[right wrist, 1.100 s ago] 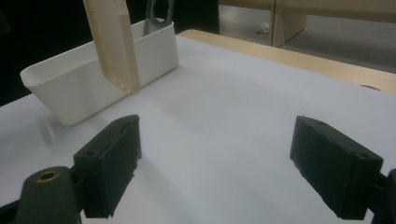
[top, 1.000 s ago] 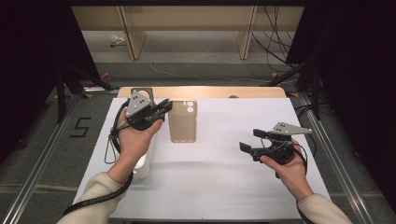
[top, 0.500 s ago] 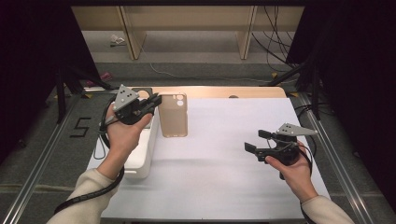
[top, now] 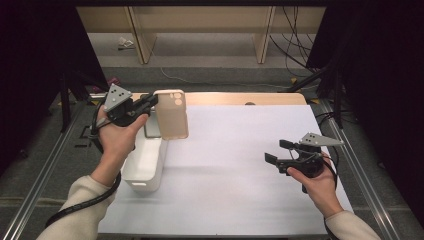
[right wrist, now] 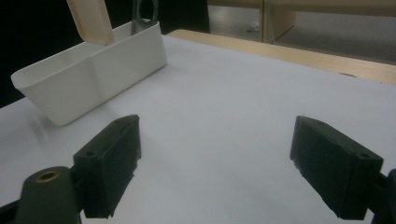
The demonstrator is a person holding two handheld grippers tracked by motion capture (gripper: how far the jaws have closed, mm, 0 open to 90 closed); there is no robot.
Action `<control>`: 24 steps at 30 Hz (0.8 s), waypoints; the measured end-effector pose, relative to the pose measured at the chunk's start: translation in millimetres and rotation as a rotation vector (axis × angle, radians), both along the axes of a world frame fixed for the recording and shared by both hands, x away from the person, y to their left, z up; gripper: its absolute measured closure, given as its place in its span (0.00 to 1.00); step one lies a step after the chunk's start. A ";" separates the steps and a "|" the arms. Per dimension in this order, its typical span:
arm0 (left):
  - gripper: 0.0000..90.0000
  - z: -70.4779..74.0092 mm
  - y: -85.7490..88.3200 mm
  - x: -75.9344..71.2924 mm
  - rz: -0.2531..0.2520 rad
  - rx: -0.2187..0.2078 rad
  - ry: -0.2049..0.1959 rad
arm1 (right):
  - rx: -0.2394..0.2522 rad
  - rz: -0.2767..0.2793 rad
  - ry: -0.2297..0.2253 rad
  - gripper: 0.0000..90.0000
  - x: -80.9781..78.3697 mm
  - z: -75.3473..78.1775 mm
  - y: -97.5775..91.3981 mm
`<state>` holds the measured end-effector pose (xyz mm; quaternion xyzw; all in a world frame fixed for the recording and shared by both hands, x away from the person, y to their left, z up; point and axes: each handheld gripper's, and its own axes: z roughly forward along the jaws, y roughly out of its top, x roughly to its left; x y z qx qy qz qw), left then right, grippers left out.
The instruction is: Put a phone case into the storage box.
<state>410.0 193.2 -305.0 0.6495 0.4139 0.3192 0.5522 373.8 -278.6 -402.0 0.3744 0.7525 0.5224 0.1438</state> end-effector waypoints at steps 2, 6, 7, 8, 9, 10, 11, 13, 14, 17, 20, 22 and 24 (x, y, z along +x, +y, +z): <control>0.93 0.5 3.0 0.9 0.006 0.001 -0.001 | 0.000 0.002 0.001 0.19 -0.2 -0.3 -0.4; 0.93 2.9 8.8 2.7 0.018 -0.004 -0.003 | -0.001 0.004 0.002 0.19 -0.4 -0.6 -0.7; 0.93 3.6 10.2 3.1 0.019 -0.002 -0.003 | -0.001 0.003 0.003 0.19 -0.4 -0.6 -0.8; 0.93 4.1 11.2 3.6 0.021 -0.001 -0.004 | 0.000 0.002 0.004 0.19 -0.3 -0.5 -0.8; 0.93 4.6 12.5 4.1 0.022 0.003 -0.004 | 0.000 0.002 0.004 0.19 -0.3 -0.6 -0.9; 0.93 5.1 13.8 4.7 0.026 0.003 -0.004 | 0.000 0.003 0.004 0.19 -0.3 -0.7 -0.9; 0.93 5.5 14.6 5.2 0.028 0.003 -0.004 | -0.001 0.004 0.004 0.19 -0.3 -0.8 -0.9; 0.93 6.6 16.9 6.4 0.031 0.002 -0.004 | -0.001 0.004 0.004 0.19 -0.3 -1.0 -0.9; 0.93 7.1 18.1 7.1 0.032 0.005 -0.005 | -0.002 0.005 0.005 0.19 -0.3 -1.0 -0.9; 0.93 8.0 21.4 9.4 0.032 0.015 -0.008 | -0.002 0.004 0.010 0.20 -0.3 -1.4 -0.8; 0.93 7.6 25.0 12.0 0.031 0.019 -0.010 | -0.005 0.007 0.011 0.20 -0.2 -1.8 -0.5; 0.93 7.1 27.5 13.7 0.035 0.023 -0.010 | -0.006 0.008 0.010 0.20 -0.3 -1.7 -0.3; 0.93 6.6 29.8 15.5 0.039 0.027 -0.008 | -0.004 0.008 0.011 0.20 -0.2 -1.9 -0.5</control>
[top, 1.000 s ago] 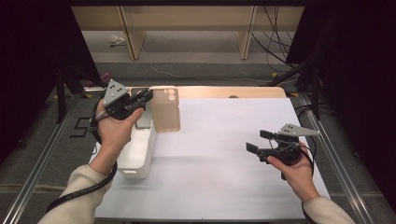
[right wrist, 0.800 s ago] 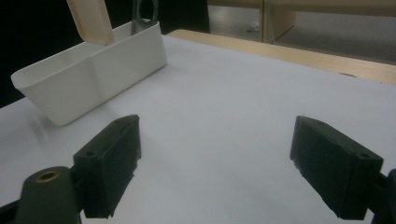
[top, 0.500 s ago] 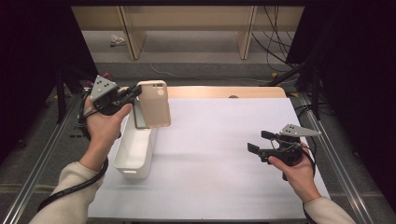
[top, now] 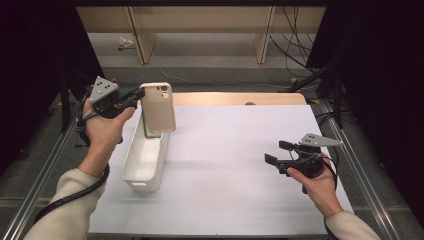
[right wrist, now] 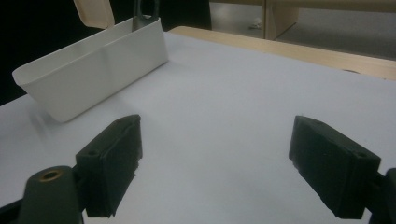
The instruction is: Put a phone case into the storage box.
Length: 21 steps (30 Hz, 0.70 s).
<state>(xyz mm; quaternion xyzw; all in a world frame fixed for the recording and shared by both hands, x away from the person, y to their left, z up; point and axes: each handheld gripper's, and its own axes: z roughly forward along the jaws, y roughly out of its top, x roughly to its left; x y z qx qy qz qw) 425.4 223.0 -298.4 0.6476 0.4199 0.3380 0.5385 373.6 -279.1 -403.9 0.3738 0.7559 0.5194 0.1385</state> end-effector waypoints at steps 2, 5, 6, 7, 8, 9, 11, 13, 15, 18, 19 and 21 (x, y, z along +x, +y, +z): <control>0.93 -0.3 2.6 1.8 0.006 0.004 0.003 | 0.000 0.000 0.001 0.20 0.0 -0.1 0.0; 0.93 -0.3 6.1 4.5 0.015 0.007 0.006 | 0.000 0.001 0.001 0.20 0.0 -0.3 0.2; 0.93 -0.2 7.3 5.4 0.017 0.009 0.005 | 0.000 0.001 0.001 0.20 0.0 -0.4 0.4; 0.93 -0.2 8.2 6.3 0.020 0.010 0.004 | -0.001 0.001 0.001 0.20 0.0 -0.4 0.4; 0.93 -0.2 9.5 7.6 0.023 0.014 0.003 | -0.001 0.002 0.001 0.20 0.1 -0.4 0.5; 0.93 -0.2 10.3 8.4 0.026 0.016 0.003 | 0.000 0.002 0.001 0.20 0.2 -0.5 0.4; 0.93 -0.4 12.3 10.7 0.030 0.016 0.003 | 0.000 0.002 0.001 0.20 0.1 -0.5 0.3; 0.93 -0.8 14.1 13.0 0.035 0.020 0.003 | 0.000 0.001 0.001 0.20 0.0 -0.4 0.2; 0.93 -1.4 15.7 15.2 0.040 0.024 0.005 | 0.000 0.001 0.001 0.20 0.1 -0.5 0.2; 0.93 -2.3 17.4 18.5 0.041 0.032 0.002 | 0.000 0.001 0.002 0.20 0.1 -0.5 0.0; 0.93 -2.5 17.6 19.1 0.042 0.033 0.002 | 0.000 0.001 0.001 0.20 0.1 -0.5 0.0; 0.93 -2.7 18.5 20.9 0.047 0.039 0.002 | 0.000 0.001 0.001 0.20 0.2 -0.6 0.0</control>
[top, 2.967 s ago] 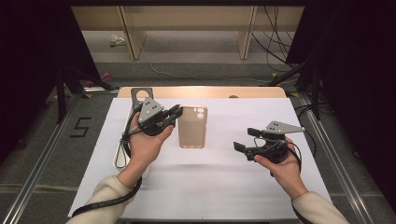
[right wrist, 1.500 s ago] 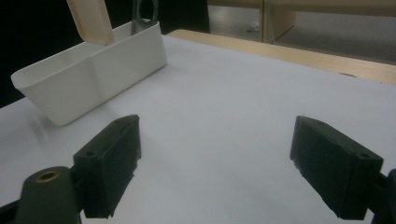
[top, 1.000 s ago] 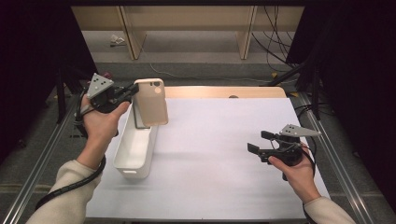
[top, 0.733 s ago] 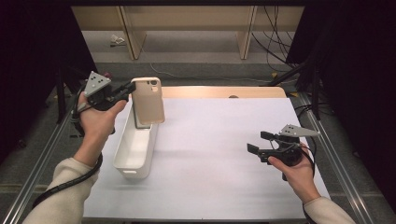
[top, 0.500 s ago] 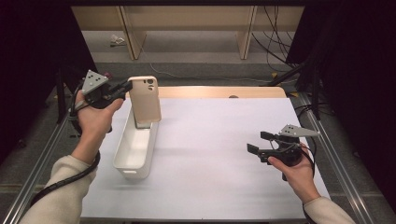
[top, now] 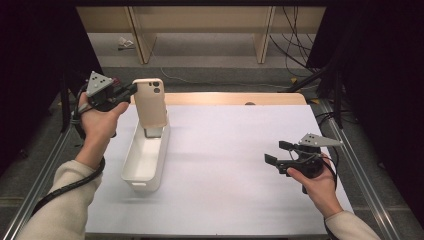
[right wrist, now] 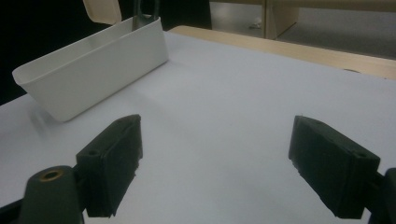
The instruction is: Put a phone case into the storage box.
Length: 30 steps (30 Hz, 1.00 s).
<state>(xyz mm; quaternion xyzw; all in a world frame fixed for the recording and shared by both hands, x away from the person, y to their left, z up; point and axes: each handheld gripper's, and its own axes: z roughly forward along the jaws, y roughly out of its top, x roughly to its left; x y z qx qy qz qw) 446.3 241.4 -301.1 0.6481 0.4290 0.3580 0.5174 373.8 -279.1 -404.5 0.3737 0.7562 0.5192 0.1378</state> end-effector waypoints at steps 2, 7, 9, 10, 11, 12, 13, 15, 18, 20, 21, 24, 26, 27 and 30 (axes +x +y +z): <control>0.93 -0.4 0.7 1.7 0.002 0.004 0.002 | 0.000 0.000 0.000 0.20 0.0 -0.1 0.0; 0.93 -2.7 2.3 6.4 0.008 0.018 0.003 | 0.000 -0.001 0.001 0.20 0.1 -0.1 -0.3; 0.93 -3.5 3.1 8.2 0.014 0.019 0.005 | -0.001 -0.001 0.001 0.20 0.2 -0.2 -0.3; 0.93 -3.9 3.4 8.9 0.015 0.019 0.006 | 0.000 -0.001 0.000 0.20 0.2 -0.1 -0.2; 0.93 -4.5 3.8 9.9 0.018 0.020 0.007 | 0.000 -0.001 0.000 0.20 0.2 -0.1 -0.2; 0.93 -5.2 4.4 10.9 0.020 0.023 0.008 | -0.001 -0.001 0.000 0.20 0.2 -0.1 -0.3; 0.93 -6.0 4.8 12.0 0.022 0.025 0.008 | -0.001 -0.001 0.000 0.20 0.2 -0.1 -0.3; 0.93 -8.0 5.9 14.1 0.025 0.032 0.009 | -0.001 -0.002 -0.001 0.20 0.2 -0.1 -0.5; 0.93 -11.5 7.3 17.5 0.032 0.033 0.014 | 0.000 -0.001 -0.001 0.20 0.2 0.0 -0.4; 0.93 -13.9 8.0 19.5 0.036 0.037 0.019 | 0.000 -0.001 -0.001 0.20 0.2 -0.1 -0.3; 0.93 -15.2 8.2 20.7 0.039 0.035 0.021 | -0.001 -0.001 -0.001 0.20 0.2 -0.1 -0.3; 0.93 -18.6 9.6 24.4 0.045 0.041 0.027 | 0.000 -0.002 0.000 0.20 0.3 -0.1 -0.4; 0.93 -21.0 9.9 26.4 0.048 0.044 0.030 | 0.000 -0.002 0.000 0.20 0.4 -0.2 -0.4; 0.93 -22.0 10.0 27.4 0.049 0.045 0.032 | 0.000 -0.002 0.001 0.20 0.4 -0.2 -0.3; 0.93 -24.1 9.9 29.5 0.048 0.047 0.035 | 0.000 -0.001 0.000 0.20 0.4 -0.2 -0.2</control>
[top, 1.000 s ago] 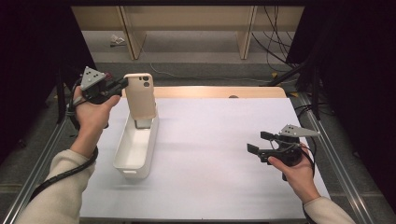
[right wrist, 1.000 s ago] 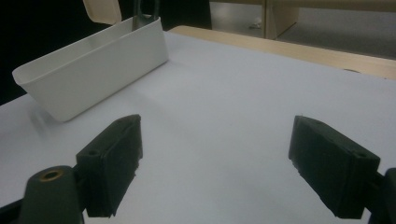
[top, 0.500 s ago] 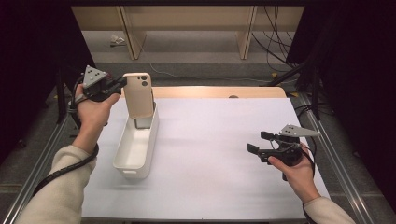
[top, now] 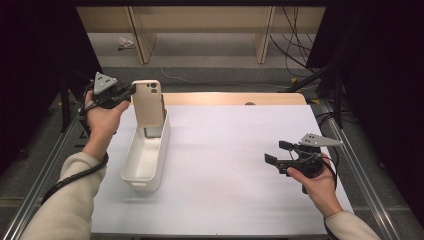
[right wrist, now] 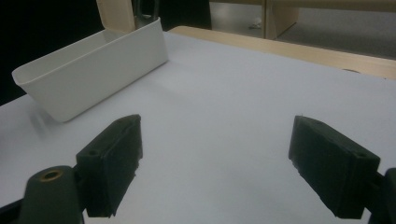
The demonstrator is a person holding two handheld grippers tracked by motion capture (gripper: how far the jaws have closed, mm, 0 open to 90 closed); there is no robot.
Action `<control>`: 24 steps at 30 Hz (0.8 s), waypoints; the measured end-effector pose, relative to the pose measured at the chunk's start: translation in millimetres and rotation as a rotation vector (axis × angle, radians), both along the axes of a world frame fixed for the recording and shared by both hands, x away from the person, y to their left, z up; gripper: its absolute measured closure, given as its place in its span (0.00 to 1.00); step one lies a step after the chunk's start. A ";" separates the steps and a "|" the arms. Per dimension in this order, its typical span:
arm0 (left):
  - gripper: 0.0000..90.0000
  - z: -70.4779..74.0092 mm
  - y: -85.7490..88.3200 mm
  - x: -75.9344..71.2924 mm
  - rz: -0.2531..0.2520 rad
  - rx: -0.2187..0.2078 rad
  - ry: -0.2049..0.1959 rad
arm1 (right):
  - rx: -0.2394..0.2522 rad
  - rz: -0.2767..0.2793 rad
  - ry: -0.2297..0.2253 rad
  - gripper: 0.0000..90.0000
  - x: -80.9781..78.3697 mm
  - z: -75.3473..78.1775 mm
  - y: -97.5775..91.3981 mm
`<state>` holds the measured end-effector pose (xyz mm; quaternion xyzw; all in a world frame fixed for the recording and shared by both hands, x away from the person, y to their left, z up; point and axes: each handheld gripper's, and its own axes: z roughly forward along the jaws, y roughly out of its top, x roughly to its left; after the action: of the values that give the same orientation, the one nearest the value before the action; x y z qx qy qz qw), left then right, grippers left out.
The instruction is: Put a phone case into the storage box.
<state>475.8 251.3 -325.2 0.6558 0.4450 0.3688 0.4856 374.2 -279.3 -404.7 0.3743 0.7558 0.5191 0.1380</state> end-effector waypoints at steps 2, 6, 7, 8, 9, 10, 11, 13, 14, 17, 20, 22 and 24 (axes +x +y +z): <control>0.93 -0.9 -0.5 0.9 0.003 -0.002 0.000 | 0.000 -0.001 0.001 0.20 0.1 -0.1 0.0; 0.93 -2.1 -1.2 3.0 0.005 0.000 0.001 | 0.001 -0.001 0.001 0.20 0.1 0.0 -0.1; 0.93 -2.8 -1.5 3.8 0.007 0.002 0.002 | 0.001 0.000 0.001 0.20 0.1 -0.1 -0.1; 0.93 -3.5 -1.6 4.7 0.009 0.008 0.003 | 0.001 0.000 0.002 0.20 0.1 -0.1 0.0; 0.93 -4.4 -1.8 5.6 0.011 0.014 0.005 | 0.001 0.000 0.001 0.20 0.1 -0.1 0.0; 0.93 -5.4 -2.0 6.6 0.013 0.015 0.006 | 0.001 0.000 0.001 0.20 0.1 -0.1 0.0; 0.93 -6.5 -2.1 7.5 0.016 0.017 0.008 | 0.001 0.001 0.000 0.20 0.1 0.0 0.0; 0.93 -9.0 -2.2 9.3 0.016 0.009 0.012 | 0.002 0.000 0.001 0.20 0.0 0.0 -0.1; 0.93 -10.4 -2.2 10.2 0.016 0.011 0.014 | 0.002 0.000 0.001 0.20 0.1 -0.1 -0.1; 0.93 -14.9 -1.9 12.9 0.019 0.014 0.021 | 0.003 0.000 0.001 0.20 0.2 -0.1 -0.2; 0.93 -19.2 -1.1 15.0 0.021 0.012 0.027 | 0.003 0.000 0.001 0.20 0.2 0.0 -0.5; 0.93 -21.3 -0.7 15.8 0.021 0.012 0.030 | 0.004 0.000 0.001 0.20 0.3 -0.1 -0.5; 0.93 -23.1 -0.2 16.7 0.023 0.010 0.031 | 0.004 0.000 0.001 0.20 0.3 -0.1 -0.4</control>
<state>492.5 251.1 -348.3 0.6588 0.4582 0.3663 0.4710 374.5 -279.7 -404.8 0.3747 0.7551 0.5204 0.1368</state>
